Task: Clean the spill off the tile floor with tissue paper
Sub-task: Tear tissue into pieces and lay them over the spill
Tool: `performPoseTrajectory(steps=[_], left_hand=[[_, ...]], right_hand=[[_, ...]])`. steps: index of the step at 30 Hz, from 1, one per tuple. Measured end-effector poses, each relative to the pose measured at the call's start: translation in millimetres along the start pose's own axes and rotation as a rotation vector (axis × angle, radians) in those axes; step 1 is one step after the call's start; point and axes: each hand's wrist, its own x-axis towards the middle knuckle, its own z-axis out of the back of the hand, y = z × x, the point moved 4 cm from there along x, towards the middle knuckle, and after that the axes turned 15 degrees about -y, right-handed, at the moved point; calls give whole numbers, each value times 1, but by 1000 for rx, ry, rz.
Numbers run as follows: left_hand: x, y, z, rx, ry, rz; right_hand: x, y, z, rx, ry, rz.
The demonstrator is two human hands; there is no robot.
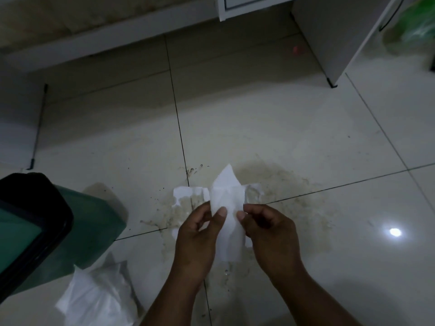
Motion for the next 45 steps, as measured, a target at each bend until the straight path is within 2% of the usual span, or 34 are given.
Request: performPoseTrajectory(steps=[4, 9, 13, 15, 19, 23, 26, 30, 32, 38, 45], left_hand=[[2, 7, -6, 57, 48, -60], [8, 13, -4, 82, -115, -19], [10, 11, -1, 97, -163, -30], [12, 14, -1, 57, -137, -15], [12, 16, -5, -64, -4, 123], [13, 20, -12, -13, 87, 130], [19, 25, -14, 58, 9, 100], [28, 31, -11, -115, -183, 284], [33, 30, -9, -146, -238, 297], [39, 20, 0, -29, -326, 170], [32, 4, -2, -177, -317, 210]], right_hand=[[3, -2, 2, 51, -38, -49], [10, -7, 9, 47, -150, -61], [15, -14, 14, 38, -185, -81], [18, -16, 15, 50, -204, -86], [22, -19, 16, 10, -174, -98], [23, -22, 14, -26, -125, -102], [25, -21, 17, -103, -145, -58], [37, -20, 35, -176, -280, 22], [47, -22, 47, -217, -340, 28], [73, -41, 74, -379, -392, 73], [90, -61, 94, -562, -336, 168]])
